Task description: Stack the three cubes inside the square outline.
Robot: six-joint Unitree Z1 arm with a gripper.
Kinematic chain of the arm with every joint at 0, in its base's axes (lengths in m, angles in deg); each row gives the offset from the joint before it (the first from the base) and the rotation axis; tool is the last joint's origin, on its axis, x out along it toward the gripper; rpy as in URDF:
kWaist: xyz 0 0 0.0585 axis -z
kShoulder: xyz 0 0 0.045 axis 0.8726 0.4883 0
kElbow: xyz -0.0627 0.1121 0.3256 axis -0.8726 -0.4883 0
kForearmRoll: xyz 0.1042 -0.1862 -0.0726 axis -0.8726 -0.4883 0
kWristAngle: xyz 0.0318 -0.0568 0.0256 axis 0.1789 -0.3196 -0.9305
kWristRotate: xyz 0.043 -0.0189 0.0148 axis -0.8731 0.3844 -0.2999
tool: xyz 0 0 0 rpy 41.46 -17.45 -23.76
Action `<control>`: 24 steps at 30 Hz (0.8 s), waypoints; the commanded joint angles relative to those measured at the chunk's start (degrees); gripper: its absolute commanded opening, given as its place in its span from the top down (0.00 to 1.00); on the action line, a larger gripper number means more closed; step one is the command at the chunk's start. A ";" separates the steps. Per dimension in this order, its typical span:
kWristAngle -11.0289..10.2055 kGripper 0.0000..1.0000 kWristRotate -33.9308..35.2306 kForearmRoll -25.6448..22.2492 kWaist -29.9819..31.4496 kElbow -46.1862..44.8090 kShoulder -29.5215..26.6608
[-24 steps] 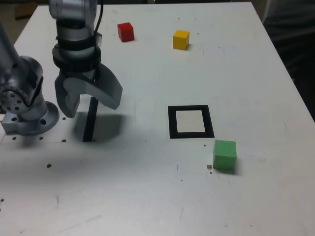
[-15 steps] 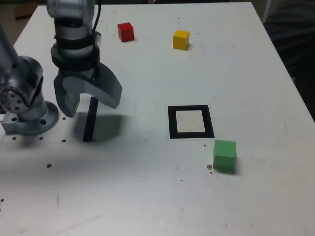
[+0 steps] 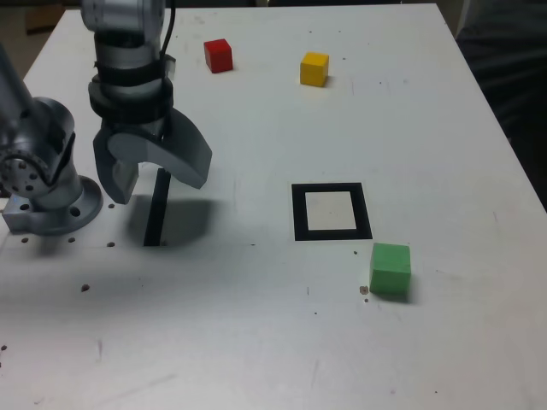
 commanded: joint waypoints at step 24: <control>-4.41 0.00 -12.39 -9.71 -17.85 11.92 1.84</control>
